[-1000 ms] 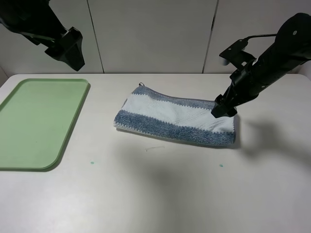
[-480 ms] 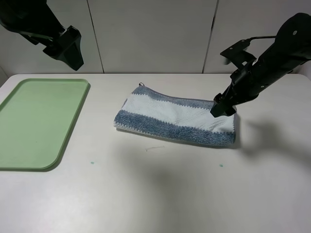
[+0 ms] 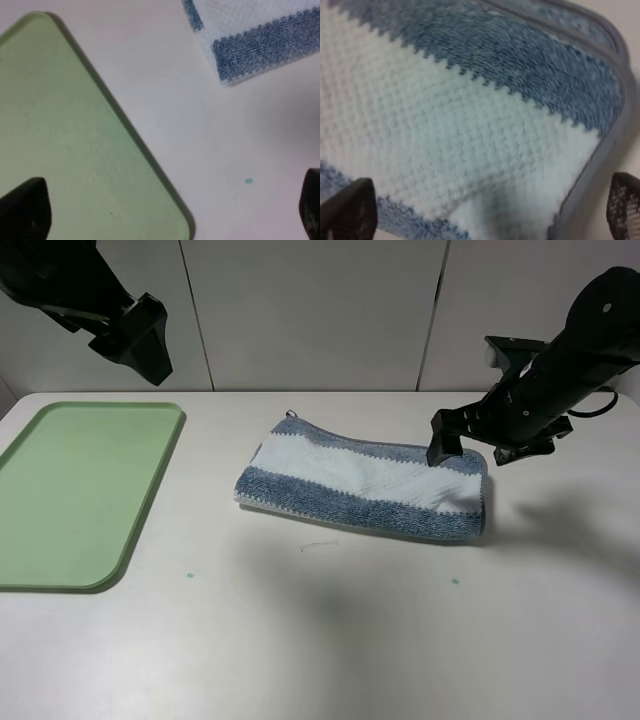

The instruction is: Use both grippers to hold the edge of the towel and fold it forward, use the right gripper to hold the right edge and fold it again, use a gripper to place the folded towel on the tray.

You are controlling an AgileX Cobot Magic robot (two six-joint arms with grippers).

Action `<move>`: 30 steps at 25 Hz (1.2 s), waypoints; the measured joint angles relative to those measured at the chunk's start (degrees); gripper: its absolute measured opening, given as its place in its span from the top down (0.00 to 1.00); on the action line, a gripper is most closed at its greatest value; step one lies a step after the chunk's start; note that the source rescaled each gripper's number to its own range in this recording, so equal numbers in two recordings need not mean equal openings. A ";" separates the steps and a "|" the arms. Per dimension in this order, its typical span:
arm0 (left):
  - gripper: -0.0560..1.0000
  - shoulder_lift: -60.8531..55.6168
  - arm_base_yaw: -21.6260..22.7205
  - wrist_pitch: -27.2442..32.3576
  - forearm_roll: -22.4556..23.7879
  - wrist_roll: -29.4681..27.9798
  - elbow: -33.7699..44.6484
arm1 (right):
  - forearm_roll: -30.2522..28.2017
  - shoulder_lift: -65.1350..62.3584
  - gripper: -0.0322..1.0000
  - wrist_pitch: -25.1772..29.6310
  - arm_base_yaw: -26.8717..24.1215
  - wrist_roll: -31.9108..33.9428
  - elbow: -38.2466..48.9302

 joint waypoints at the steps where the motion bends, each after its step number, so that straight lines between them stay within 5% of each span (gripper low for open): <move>1: 0.00 0.00 0.00 0.00 0.00 0.00 0.00 | -0.13 0.00 0.00 0.41 0.00 0.89 0.00; 30: 0.00 0.00 0.00 -0.17 0.00 0.00 0.00 | 4.20 13.82 0.00 -3.72 -4.86 1.96 -0.27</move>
